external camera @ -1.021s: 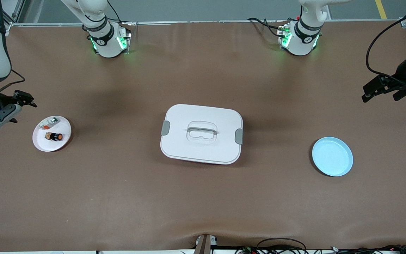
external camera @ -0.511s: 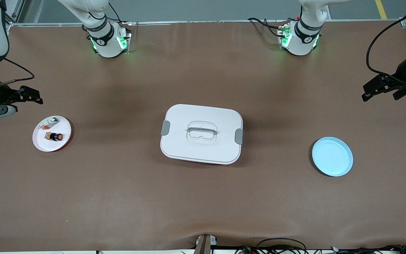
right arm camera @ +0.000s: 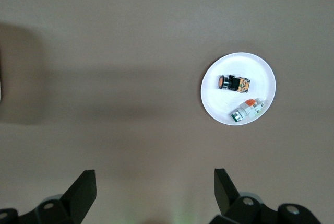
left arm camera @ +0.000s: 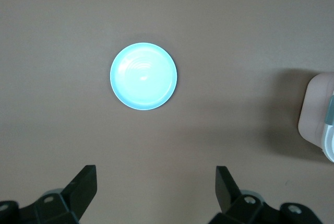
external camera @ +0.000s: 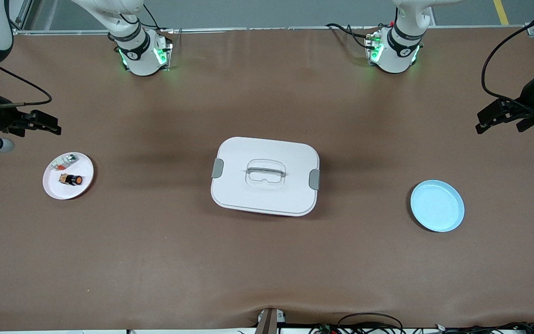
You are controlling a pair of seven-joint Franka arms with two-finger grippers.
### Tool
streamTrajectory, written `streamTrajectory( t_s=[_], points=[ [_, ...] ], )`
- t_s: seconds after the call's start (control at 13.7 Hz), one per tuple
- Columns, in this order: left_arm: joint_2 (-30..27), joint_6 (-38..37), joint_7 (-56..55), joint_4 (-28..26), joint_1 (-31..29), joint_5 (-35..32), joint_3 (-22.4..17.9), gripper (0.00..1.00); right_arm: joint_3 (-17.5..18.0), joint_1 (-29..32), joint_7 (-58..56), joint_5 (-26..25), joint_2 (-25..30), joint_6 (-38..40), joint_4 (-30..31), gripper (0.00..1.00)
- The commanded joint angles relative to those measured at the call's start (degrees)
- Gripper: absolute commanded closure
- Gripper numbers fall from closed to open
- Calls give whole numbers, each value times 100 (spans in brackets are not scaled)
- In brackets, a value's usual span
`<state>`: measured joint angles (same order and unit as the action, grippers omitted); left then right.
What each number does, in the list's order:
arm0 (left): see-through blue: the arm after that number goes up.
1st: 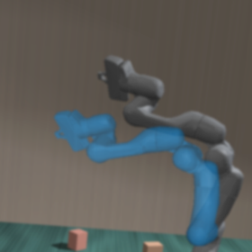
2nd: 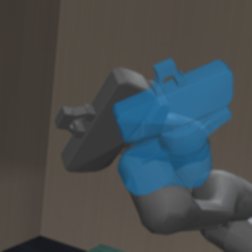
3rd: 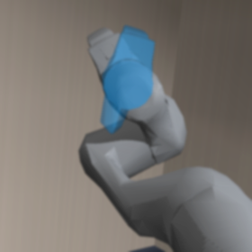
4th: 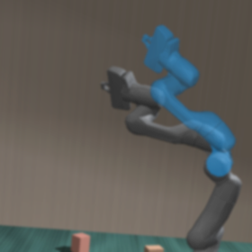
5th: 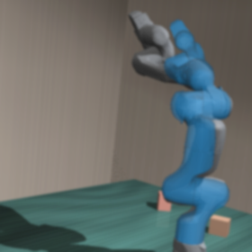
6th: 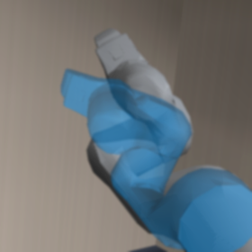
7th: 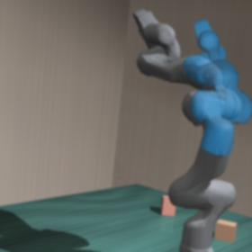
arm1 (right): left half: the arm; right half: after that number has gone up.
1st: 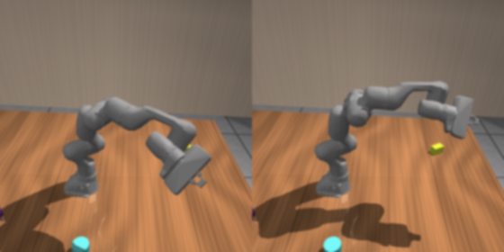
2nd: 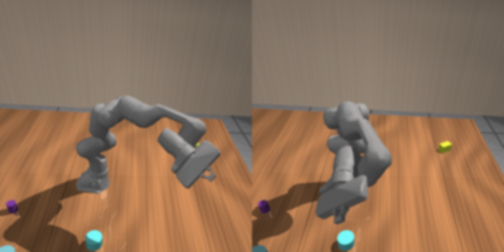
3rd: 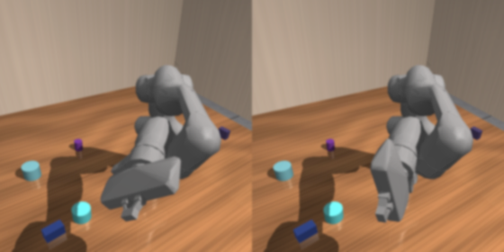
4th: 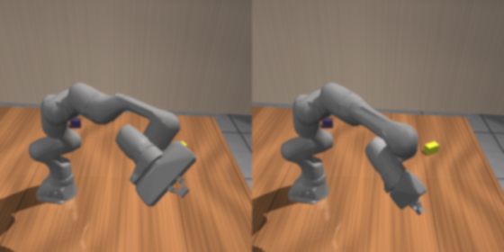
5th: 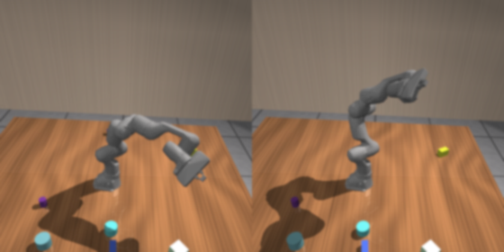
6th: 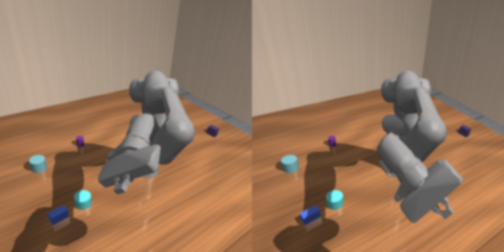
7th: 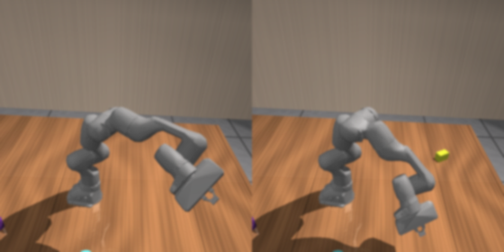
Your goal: Transfer orange switch to right arm and place
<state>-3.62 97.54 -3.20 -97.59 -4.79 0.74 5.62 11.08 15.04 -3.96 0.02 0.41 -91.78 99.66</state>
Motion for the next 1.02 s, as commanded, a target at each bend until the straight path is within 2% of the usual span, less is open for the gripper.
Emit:
streamTrajectory(
  t_s=[0.0,0.29,0.44,0.73,0.95],
  points=[
    [55,-130,65,153,-13,49,9,0,-27,-220,640,104,-58,318,-411,0],
    [64,-130,74,188,-13,49,9,0,-88,-212,835,138,-76,590,-939,0],
    [125,-226,65,284,-5,58,9,0,-80,-256,1272,313,-120,732,-975,0],
    [151,-323,65,443,4,40,9,0,-45,-265,1371,350,-85,908,-1028,0],
    [187,-376,65,452,4,40,9,0,-27,-300,1747,349,-76,1284,-1325,0]
  ],
)
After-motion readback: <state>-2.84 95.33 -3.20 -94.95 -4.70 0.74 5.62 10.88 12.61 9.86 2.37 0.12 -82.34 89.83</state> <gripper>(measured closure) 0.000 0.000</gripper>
